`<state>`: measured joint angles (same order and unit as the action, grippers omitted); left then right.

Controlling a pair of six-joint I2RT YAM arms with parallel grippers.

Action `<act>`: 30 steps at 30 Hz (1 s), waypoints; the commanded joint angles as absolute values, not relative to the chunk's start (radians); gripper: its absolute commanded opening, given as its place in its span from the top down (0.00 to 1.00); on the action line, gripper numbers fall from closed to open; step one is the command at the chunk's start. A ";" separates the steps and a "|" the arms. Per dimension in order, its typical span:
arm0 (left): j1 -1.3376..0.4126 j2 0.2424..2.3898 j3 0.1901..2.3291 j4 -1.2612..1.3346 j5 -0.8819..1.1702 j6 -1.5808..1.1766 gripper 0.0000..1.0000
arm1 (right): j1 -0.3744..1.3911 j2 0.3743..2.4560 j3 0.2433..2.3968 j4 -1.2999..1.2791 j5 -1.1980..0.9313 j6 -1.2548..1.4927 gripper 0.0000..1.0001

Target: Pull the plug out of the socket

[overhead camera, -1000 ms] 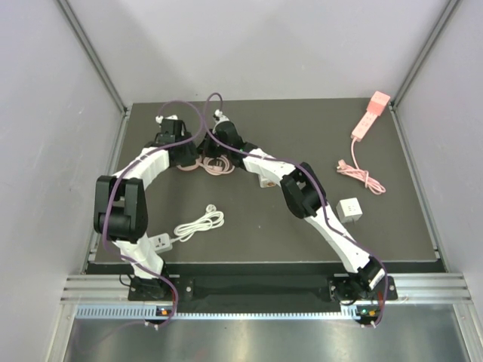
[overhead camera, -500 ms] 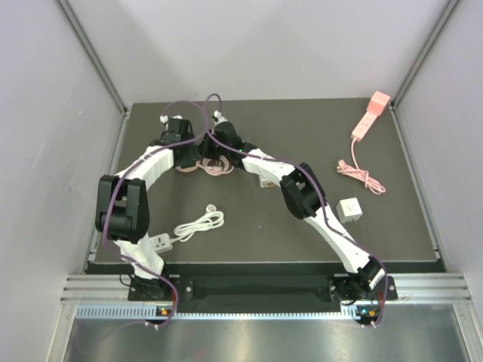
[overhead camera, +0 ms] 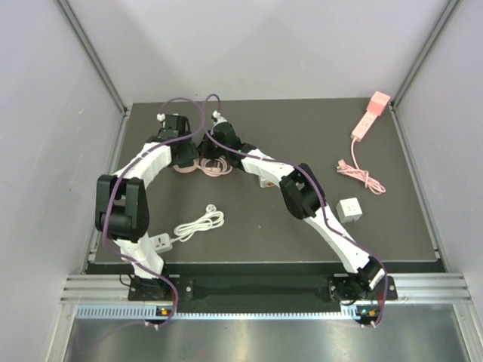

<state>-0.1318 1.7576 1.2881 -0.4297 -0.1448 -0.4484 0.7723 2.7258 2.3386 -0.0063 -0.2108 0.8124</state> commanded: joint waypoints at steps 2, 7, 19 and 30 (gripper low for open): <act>-0.259 1.697 1.405 -0.360 -0.268 -0.353 1.00 | 0.813 2.770 2.336 -0.120 -0.222 0.785 1.00; -0.308 1.686 1.373 -0.362 -0.385 -0.304 1.00 | 0.810 2.763 2.327 -0.109 -0.236 0.782 1.00; -0.212 1.533 1.333 -0.376 -0.315 -0.382 1.00 | 0.779 2.701 2.224 0.092 -0.383 0.804 0.99; -0.023 1.269 1.117 -0.324 0.041 -0.425 1.00 | 0.726 2.553 2.094 0.322 -0.523 0.816 0.99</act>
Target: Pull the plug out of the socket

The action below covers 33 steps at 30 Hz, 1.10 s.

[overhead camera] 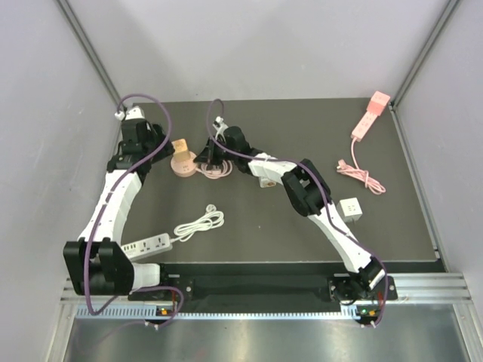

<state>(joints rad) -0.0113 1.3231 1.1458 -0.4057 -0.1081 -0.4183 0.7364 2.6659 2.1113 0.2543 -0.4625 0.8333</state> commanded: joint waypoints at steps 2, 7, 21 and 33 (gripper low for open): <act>-0.023 1.250 1.094 -0.305 0.116 -0.434 1.00 | 0.713 2.516 2.063 0.357 -0.548 0.815 0.99; -0.043 1.242 0.999 -0.148 0.302 -0.549 1.00 | 0.651 2.338 1.898 0.440 -0.558 0.776 0.97; -0.613 1.321 0.661 0.533 -0.277 -0.494 1.00 | 0.261 2.065 1.355 0.768 -0.656 0.822 0.95; -0.742 1.678 0.693 0.883 -0.472 -0.378 1.00 | 0.181 2.128 1.336 0.919 -0.716 0.942 0.96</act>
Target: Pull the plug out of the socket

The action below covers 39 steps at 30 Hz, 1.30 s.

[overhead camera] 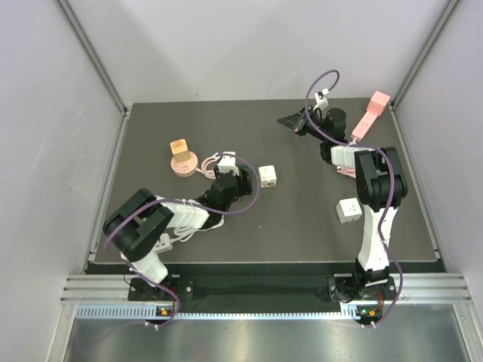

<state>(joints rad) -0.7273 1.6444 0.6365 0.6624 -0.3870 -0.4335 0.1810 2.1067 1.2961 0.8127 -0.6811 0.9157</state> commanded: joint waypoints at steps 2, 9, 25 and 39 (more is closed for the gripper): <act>-0.747 1.706 0.701 0.952 -0.468 -0.353 1.00 | 0.176 2.143 1.341 0.951 -0.726 0.974 0.96; -0.753 1.804 0.721 0.994 -0.462 -0.347 1.00 | 0.166 2.154 1.338 0.979 -0.733 0.992 0.96; -0.753 1.885 0.680 1.036 -0.445 -0.399 0.82 | 0.161 2.166 1.341 1.012 -0.744 1.012 0.97; -0.764 1.769 0.606 0.881 -0.405 -0.448 0.10 | 0.163 2.197 1.367 1.009 -0.759 1.035 0.99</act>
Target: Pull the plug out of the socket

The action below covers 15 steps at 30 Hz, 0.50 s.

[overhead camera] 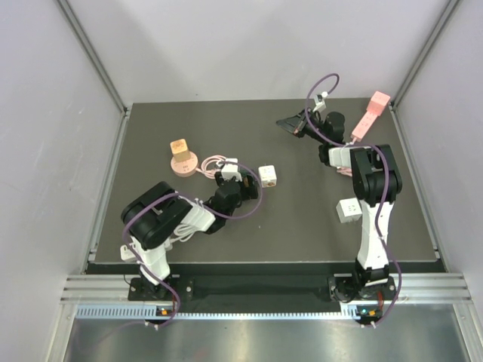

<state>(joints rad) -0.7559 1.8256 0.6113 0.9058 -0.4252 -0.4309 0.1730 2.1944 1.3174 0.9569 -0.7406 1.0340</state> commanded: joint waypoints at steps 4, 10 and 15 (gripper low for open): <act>-0.773 1.738 0.626 0.822 -0.373 -0.446 0.07 | 0.163 2.203 1.374 1.000 -0.762 1.034 0.99; -0.773 1.649 0.632 0.741 -0.350 -0.443 0.01 | 0.163 2.207 1.381 0.994 -0.765 1.038 0.99; -0.758 1.549 0.669 0.569 -0.387 -0.448 0.06 | 0.161 2.212 1.384 0.992 -0.767 1.040 0.99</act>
